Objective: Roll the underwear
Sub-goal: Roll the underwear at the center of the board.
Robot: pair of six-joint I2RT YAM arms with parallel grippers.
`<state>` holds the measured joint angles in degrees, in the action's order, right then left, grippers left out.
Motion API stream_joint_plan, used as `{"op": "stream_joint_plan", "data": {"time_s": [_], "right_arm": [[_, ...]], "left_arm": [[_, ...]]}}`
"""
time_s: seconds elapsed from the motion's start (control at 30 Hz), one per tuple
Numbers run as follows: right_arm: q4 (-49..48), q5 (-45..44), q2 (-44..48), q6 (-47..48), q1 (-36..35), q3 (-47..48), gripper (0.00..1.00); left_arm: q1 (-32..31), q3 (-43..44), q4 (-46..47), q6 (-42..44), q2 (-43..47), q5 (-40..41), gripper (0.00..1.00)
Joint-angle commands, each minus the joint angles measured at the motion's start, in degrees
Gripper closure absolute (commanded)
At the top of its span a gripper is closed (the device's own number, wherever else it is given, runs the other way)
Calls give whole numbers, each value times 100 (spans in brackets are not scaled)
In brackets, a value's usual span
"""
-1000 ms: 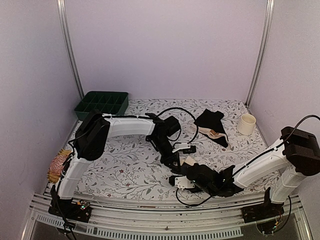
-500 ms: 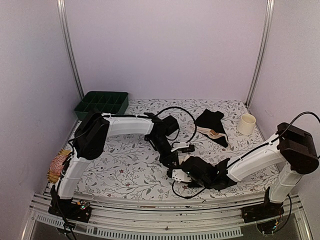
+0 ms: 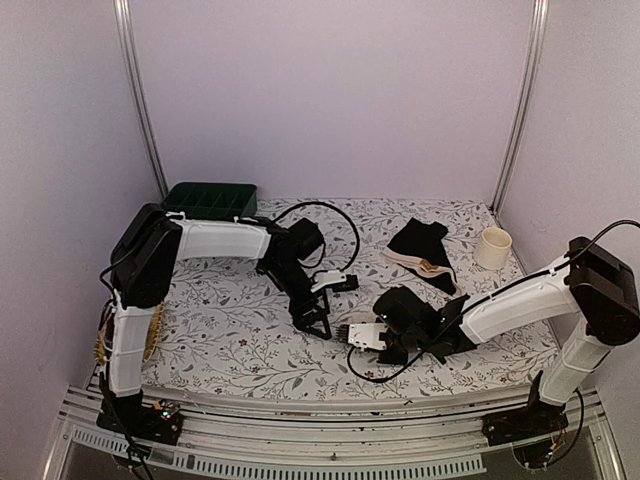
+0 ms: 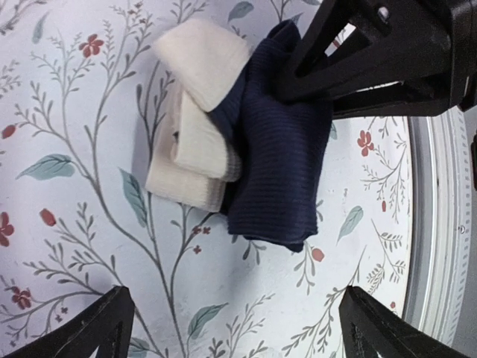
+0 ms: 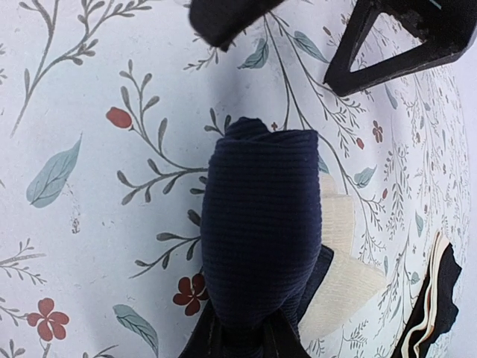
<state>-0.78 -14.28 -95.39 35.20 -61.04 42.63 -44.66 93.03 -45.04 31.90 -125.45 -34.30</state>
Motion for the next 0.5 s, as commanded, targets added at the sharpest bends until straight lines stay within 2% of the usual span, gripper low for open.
{"op": "stream_joint_plan", "data": {"time_s": [0.0,0.23,0.37,0.47], "right_arm": [[759,1011,-7,111,240,261,93],[1636,2044,-215,502,580,949,93],[1694,2094,-335,805,610,988,94],[1708,2121,-376,894,607,943,94]], "left_arm": [[188,-70,275,165,109,-383,2],[292,111,663,-14,-55,-1062,2],[298,458,691,-231,-480,-1212,2],[321,922,331,-340,-926,-1437,2]]}}
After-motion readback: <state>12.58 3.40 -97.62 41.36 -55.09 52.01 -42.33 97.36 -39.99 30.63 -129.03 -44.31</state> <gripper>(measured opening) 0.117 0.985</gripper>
